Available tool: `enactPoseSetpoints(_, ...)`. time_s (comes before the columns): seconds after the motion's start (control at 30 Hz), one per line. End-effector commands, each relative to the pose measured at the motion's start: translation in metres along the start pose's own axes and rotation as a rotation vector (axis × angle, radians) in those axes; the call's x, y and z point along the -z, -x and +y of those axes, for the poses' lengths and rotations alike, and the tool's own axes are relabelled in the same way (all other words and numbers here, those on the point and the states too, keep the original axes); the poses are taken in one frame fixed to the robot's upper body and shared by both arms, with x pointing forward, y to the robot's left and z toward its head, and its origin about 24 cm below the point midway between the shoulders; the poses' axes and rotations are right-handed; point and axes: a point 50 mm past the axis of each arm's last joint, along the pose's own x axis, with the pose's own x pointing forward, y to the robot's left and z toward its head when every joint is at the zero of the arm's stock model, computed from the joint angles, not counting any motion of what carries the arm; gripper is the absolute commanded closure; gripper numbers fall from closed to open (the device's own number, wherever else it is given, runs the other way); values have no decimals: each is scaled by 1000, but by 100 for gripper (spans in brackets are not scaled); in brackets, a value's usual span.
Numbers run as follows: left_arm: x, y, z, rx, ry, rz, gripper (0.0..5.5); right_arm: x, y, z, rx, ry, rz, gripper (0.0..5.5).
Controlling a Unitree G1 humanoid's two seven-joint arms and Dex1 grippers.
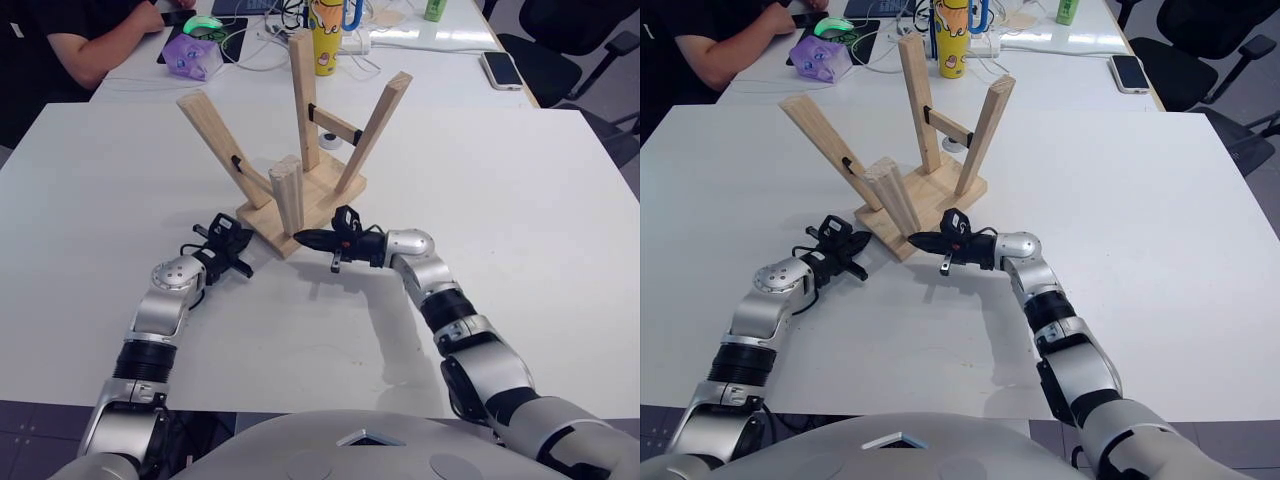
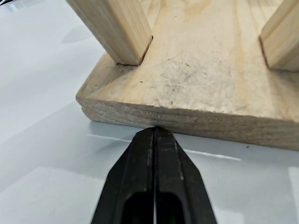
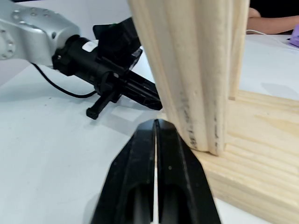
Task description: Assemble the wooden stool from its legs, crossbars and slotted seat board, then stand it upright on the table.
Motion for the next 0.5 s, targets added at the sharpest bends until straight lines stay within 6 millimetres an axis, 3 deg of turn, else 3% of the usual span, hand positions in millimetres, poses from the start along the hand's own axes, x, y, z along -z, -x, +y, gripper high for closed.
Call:
enactPoseSetpoints(0.03,25,2,-10,14,31,105,550,11,27,-9,157,-30,42,548)
enactPoseSetpoints(0.13,27,2,-12,19,23,111,550,1,39,-29,271,-4,48,548)
enactPoseSetpoints(0.23,26,2,-12,17,23,109,550,-16,32,-38,291,52,13,548)
enactPoseSetpoints(0.5,17,-7,-7,29,3,96,550,-42,-35,-11,132,93,-117,548)
